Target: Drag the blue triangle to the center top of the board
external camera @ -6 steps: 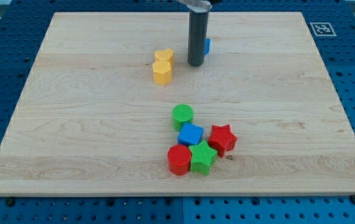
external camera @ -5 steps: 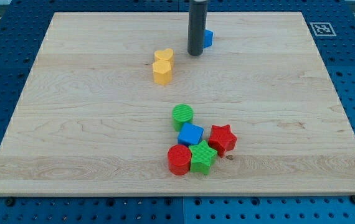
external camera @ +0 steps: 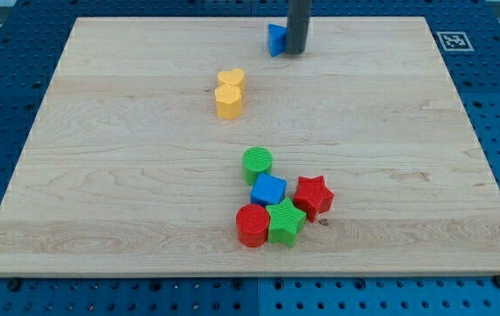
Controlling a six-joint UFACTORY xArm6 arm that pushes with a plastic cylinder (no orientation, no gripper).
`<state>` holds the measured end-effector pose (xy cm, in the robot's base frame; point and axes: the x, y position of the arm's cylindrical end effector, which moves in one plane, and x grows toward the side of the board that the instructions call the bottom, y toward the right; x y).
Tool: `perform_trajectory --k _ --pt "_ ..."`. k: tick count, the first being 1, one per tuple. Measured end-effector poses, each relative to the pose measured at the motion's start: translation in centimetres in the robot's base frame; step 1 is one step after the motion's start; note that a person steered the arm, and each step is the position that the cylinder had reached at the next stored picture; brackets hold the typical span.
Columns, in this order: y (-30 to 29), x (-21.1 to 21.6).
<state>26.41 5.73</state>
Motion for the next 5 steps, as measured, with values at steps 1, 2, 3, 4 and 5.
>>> perform_trajectory --k 1,2,3,4,5 --pt "-0.7 -0.6" --pt "-0.6 -0.6" --pt "-1.0 -0.8" --pt "-1.7 -2.2" --pt "-2.3 -3.6"
